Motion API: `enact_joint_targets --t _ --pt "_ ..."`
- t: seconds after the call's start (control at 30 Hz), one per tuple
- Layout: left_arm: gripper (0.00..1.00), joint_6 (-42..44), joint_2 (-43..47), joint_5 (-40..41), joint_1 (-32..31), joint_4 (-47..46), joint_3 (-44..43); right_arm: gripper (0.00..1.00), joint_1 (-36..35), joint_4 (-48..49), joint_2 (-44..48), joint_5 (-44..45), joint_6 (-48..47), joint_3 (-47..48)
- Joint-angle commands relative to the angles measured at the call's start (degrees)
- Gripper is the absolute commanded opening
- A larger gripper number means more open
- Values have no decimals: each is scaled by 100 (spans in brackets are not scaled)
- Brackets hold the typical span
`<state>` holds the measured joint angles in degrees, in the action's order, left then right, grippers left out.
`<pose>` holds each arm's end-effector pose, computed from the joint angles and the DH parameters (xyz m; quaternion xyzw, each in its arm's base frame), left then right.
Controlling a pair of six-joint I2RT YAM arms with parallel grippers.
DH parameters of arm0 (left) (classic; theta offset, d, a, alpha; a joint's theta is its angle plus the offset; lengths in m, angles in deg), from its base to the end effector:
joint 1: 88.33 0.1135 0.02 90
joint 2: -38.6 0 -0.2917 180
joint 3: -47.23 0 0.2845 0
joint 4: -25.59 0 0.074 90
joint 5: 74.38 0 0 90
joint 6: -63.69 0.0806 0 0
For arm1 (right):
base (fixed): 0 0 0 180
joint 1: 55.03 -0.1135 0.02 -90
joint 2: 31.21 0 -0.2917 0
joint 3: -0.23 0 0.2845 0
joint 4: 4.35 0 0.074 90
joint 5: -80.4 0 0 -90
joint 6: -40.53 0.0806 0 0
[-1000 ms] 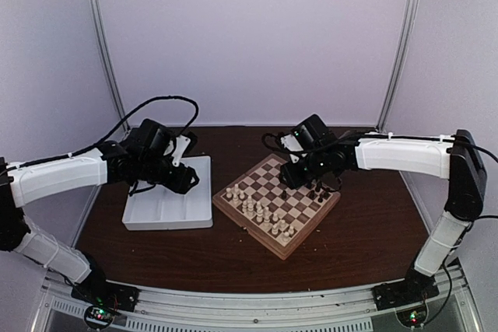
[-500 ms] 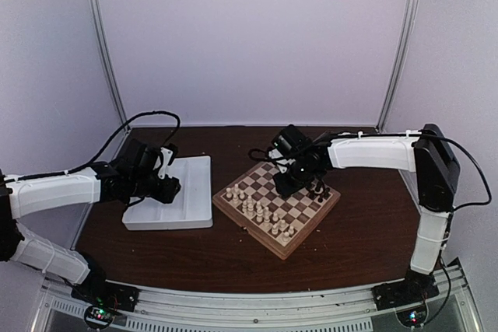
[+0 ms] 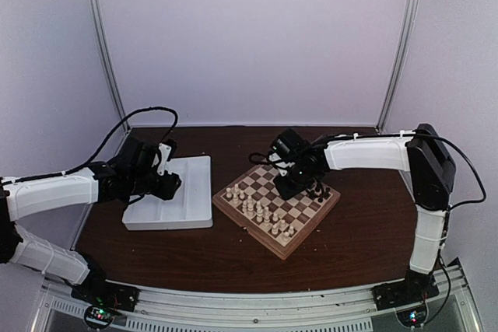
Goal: Set up the chess pieces on the board
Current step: Move the chess piece to the chessboard.
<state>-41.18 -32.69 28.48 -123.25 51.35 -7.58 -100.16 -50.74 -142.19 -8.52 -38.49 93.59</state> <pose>0.2663 -0.1640 0.2065 0.1135 0.9027 -0.0765 0.4080 0.3280 0.3273 0.1608 -0.2841 0.9320 0.0976 0.2028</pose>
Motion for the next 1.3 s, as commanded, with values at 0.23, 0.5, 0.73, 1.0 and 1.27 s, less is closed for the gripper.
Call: enact_joint_targets --t 0.23,0.5,0.73,1.0,1.27 --pt "56 7 164 19 29 -50 -143 14 48 1 -181 84 58 126" --pt "57 -5 160 7 29 -31 -154 9 147 39 91 213 28 -46" --pt "57 -32 132 -36 29 -31 -152 9 340 3 240 218 -8 -225" --pt "57 -48 150 -49 29 2 -149 10 528 2 377 234 -27 -435" --pt "57 -51 116 -72 29 4 -170 10 674 29 437 250 -39 -573"
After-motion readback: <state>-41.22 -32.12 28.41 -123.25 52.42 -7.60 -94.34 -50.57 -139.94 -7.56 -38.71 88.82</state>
